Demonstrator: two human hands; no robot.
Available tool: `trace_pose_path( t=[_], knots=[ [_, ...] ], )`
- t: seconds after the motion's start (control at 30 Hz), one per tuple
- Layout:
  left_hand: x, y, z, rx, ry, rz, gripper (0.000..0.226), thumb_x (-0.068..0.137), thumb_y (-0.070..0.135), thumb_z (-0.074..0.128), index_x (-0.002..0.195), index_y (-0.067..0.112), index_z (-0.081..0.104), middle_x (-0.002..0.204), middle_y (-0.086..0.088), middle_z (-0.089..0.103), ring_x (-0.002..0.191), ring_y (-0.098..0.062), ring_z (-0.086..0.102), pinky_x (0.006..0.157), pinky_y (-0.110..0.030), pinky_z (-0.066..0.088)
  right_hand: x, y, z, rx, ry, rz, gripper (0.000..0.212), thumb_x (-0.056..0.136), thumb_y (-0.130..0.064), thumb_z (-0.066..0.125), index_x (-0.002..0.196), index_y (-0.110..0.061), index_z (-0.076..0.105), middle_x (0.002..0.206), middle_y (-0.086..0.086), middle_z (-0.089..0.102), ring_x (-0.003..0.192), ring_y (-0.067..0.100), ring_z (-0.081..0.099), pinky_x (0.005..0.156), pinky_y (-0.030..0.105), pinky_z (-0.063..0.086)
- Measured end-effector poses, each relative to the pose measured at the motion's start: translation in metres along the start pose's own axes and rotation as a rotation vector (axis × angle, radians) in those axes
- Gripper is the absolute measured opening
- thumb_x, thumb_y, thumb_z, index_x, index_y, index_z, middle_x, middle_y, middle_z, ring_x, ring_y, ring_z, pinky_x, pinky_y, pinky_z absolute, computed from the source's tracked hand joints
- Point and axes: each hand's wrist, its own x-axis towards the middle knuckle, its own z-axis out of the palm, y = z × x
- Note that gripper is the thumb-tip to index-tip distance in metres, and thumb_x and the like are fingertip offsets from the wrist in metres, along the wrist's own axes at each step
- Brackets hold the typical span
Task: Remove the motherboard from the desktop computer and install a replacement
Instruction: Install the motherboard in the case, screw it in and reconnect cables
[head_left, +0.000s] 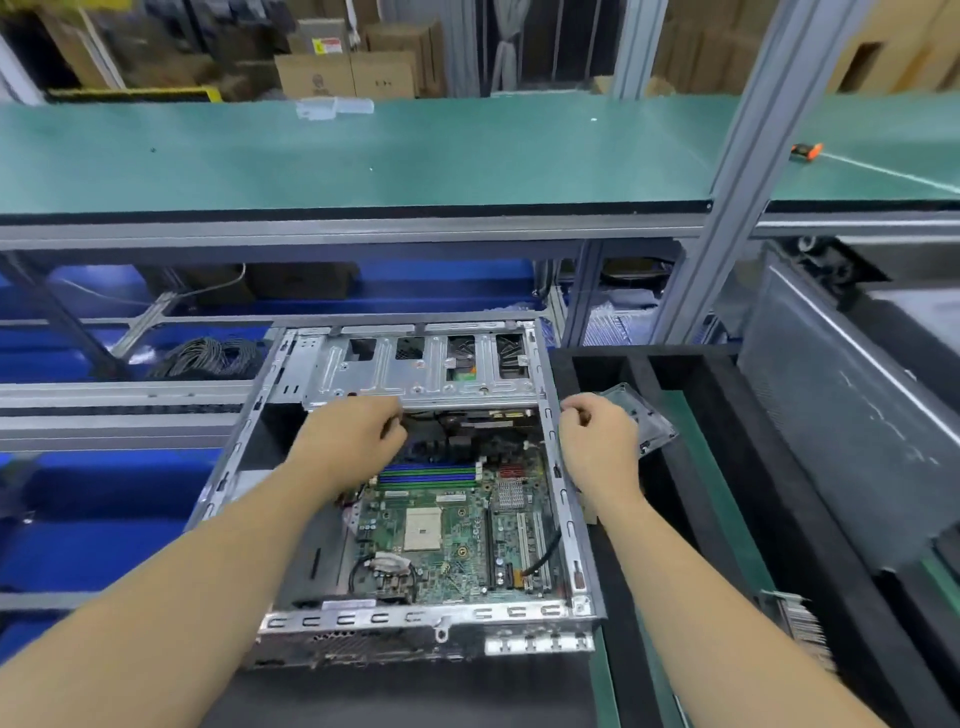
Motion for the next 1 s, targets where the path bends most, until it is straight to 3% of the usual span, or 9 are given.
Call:
trace_pose_path(
  t=[0.1,0.17,0.3,0.43,0.53,0.63,0.8,0.9,1.0],
  knots=[
    [-0.012,-0.019,0.004,0.113,-0.14,0.011,0.019,0.096,0.034,0.041,0.083,0.025,0.052,0.077,0.006,0.06,0.069,-0.019,0.056,0.053,-0.028,0.035,-0.023,-0.039,0.007,-0.082,0.119,-0.304,0.024,0.096,-0.017,0.05,0.105,-0.015,0.072,0.097,-0.004,0.072,0.086,0.014,0.064,0.072,0.029,0.049],
    [-0.015,-0.022,0.008,0.126,-0.153,0.033,0.018,0.096,0.033,0.04,0.087,0.024,0.054,0.082,0.005,0.062,0.07,-0.019,0.055,0.054,-0.028,0.037,-0.034,-0.055,0.017,-0.235,-0.016,-0.397,0.023,0.095,-0.018,0.049,0.103,-0.014,0.07,0.095,-0.001,0.072,0.085,0.02,0.064,0.072,0.034,0.053],
    [-0.018,-0.02,0.008,0.187,-0.175,0.021,0.009,0.094,0.023,0.045,0.087,0.024,0.051,0.08,0.003,0.057,0.07,-0.026,0.053,0.061,-0.03,0.039,-0.052,-0.055,0.043,-0.633,-0.351,-0.296,0.024,0.096,-0.022,0.041,0.1,-0.017,0.064,0.092,0.001,0.066,0.081,0.023,0.061,0.069,0.035,0.053],
    [-0.017,-0.019,0.007,0.228,-0.24,0.051,0.007,0.091,0.015,0.049,0.088,0.02,0.053,0.082,0.001,0.058,0.072,-0.026,0.057,0.062,-0.032,0.039,-0.069,-0.035,0.055,-0.802,-0.632,-0.161,0.017,0.096,-0.018,0.046,0.089,-0.013,0.061,0.086,0.004,0.063,0.075,0.024,0.062,0.062,0.033,0.052],
    [-0.017,-0.022,0.008,0.146,-0.214,0.065,0.011,0.091,0.019,0.046,0.091,0.022,0.057,0.086,0.0,0.063,0.076,-0.027,0.061,0.063,-0.031,0.044,-0.069,-0.028,0.058,-0.884,-0.874,-0.143,0.015,0.094,-0.021,0.057,0.095,-0.009,0.066,0.093,0.007,0.068,0.084,0.024,0.066,0.076,0.039,0.059],
    [-0.017,-0.025,0.011,0.03,-0.124,0.059,0.013,0.092,0.026,0.043,0.09,0.022,0.055,0.084,0.002,0.063,0.075,-0.026,0.061,0.063,-0.031,0.049,-0.067,-0.029,0.065,-0.885,-0.992,-0.158,0.019,0.093,-0.027,0.062,0.1,-0.01,0.068,0.097,0.006,0.07,0.087,0.023,0.067,0.08,0.039,0.058],
    [-0.01,-0.023,0.014,-0.035,-0.15,0.037,0.018,0.092,0.029,0.042,0.082,0.021,0.054,0.075,0.004,0.06,0.068,-0.022,0.059,0.058,-0.031,0.044,-0.062,-0.028,0.078,-0.998,-0.961,-0.134,0.019,0.091,-0.009,0.057,0.109,-0.008,0.061,0.101,0.007,0.064,0.081,0.025,0.06,0.062,0.032,0.049],
    [-0.006,-0.024,0.015,-0.067,-0.153,-0.01,0.02,0.092,0.031,0.043,0.078,0.022,0.054,0.07,0.005,0.058,0.061,-0.018,0.056,0.054,-0.029,0.04,-0.061,-0.024,0.082,-1.005,-0.902,-0.088,0.018,0.093,-0.014,0.059,0.11,-0.007,0.059,0.101,0.008,0.065,0.087,0.027,0.063,0.07,0.034,0.053],
    [-0.006,-0.023,0.017,-0.052,-0.15,-0.016,0.02,0.091,0.031,0.043,0.078,0.021,0.054,0.07,0.004,0.057,0.062,-0.019,0.057,0.056,-0.03,0.042,-0.059,-0.02,0.083,-1.028,-0.814,-0.068,0.007,0.093,-0.013,0.059,0.099,-0.009,0.062,0.086,0.005,0.06,0.076,0.025,0.06,0.065,0.032,0.051]
  ],
)
